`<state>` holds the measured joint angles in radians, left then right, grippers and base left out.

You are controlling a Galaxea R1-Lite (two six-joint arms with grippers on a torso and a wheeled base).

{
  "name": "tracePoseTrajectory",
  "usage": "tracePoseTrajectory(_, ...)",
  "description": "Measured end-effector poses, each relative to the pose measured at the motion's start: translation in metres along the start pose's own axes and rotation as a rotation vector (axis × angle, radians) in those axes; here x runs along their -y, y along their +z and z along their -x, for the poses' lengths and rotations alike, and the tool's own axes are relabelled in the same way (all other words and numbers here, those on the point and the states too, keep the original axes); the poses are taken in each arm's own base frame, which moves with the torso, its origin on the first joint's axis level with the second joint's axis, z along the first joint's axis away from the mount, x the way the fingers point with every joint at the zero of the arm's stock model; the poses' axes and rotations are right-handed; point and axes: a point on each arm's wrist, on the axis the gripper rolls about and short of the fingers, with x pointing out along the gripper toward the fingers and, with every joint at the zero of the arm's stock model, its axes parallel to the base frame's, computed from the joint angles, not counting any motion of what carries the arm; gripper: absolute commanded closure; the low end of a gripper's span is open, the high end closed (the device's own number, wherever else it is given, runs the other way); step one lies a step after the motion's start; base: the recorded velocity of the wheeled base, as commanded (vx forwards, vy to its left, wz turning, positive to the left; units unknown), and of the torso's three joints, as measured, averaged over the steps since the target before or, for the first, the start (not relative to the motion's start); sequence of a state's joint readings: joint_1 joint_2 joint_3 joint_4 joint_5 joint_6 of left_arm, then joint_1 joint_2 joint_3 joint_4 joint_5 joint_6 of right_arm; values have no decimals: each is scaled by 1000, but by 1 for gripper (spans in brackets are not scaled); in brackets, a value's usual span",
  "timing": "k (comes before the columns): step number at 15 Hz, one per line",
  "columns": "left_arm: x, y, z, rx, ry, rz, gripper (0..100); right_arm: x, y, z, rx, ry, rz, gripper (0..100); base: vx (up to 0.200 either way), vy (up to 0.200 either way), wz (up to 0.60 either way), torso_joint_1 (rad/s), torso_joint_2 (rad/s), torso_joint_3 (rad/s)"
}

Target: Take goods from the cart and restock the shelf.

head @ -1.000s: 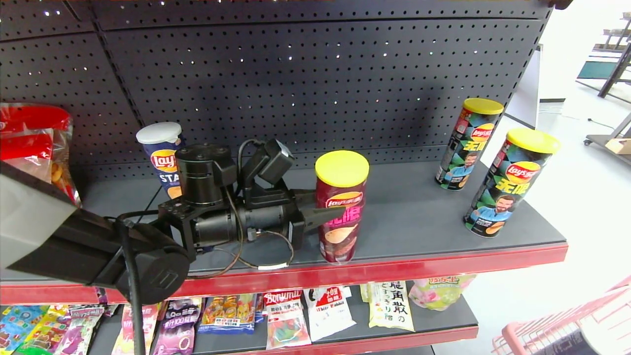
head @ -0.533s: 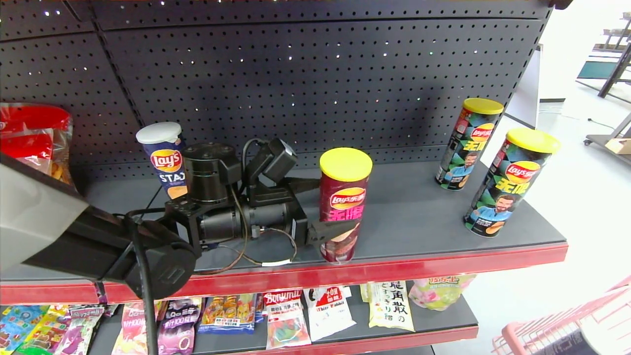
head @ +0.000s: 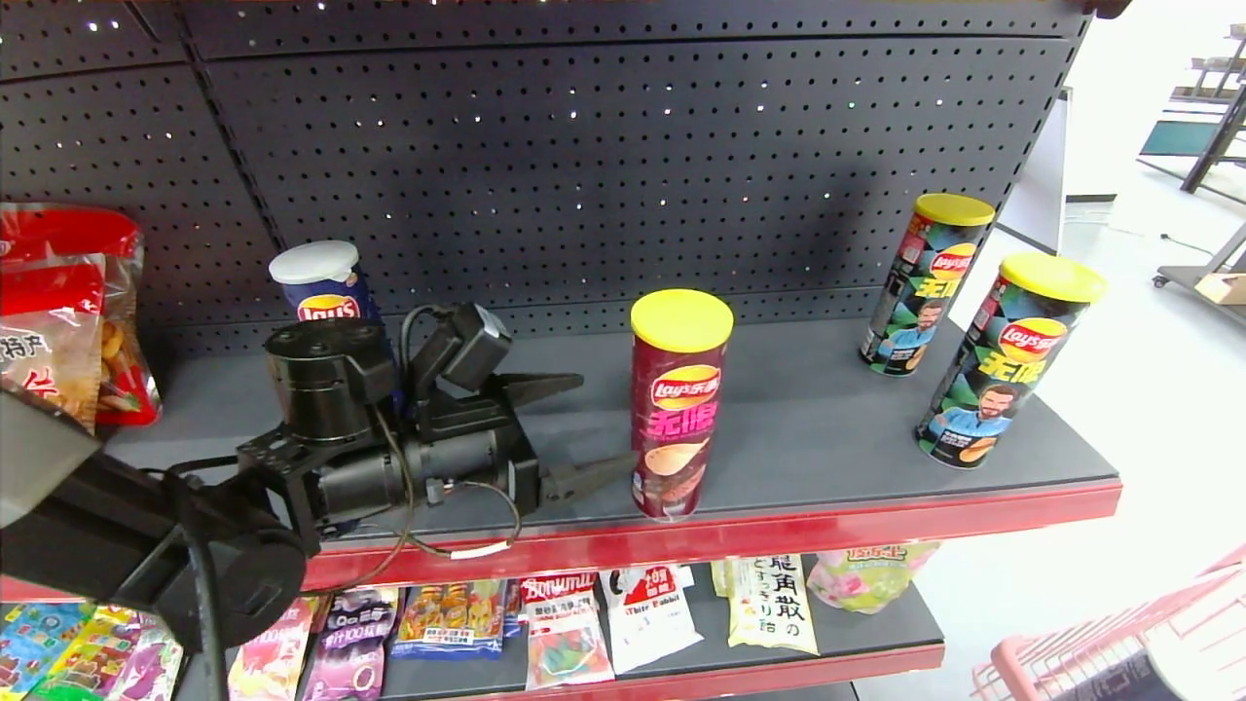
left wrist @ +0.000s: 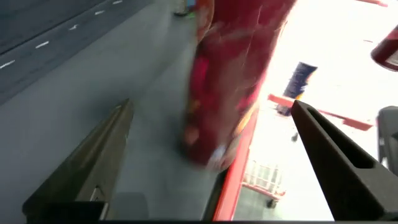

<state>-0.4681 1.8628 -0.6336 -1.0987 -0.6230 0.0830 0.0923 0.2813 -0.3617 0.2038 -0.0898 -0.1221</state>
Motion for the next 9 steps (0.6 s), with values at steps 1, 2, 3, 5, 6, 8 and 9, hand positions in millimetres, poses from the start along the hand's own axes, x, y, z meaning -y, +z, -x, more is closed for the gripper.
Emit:
tracePoseTrajectory(1,-1,0,9,-3,24,5,0,0,-1,-1,-9,4,3,100,0,0,0,0,0,0)
tracePoseTrajectory(2,-1,1,20,-3,63,10,0,0,-3,-2,-20,2,7,100,0,0,0,0,0,0)
tracePoseTrajectory(3,0,3,30,-5,119,14,0,-1,-4,-4,-33,-5,14,100,0,0,0,0,0,0)
tracePoseTrajectory(5,4,4,46,-13,244,19,0,-1,-4,-7,-52,-16,40,100,0,0,0,0,0,0)
tracePoseTrajectory(6,7,4,55,-26,382,20,0,-1,-3,-10,-66,-18,60,100,0,0,0,0,0,0)
tracePoseTrajectory(8,17,7,78,-41,612,25,0,-2,-6,-17,-115,-21,83,100,0,0,0,0,0,0)
tracePoseTrajectory(9,26,7,89,-47,628,28,0,-2,-8,-18,-131,-23,84,100,0,0,0,0,0,0)
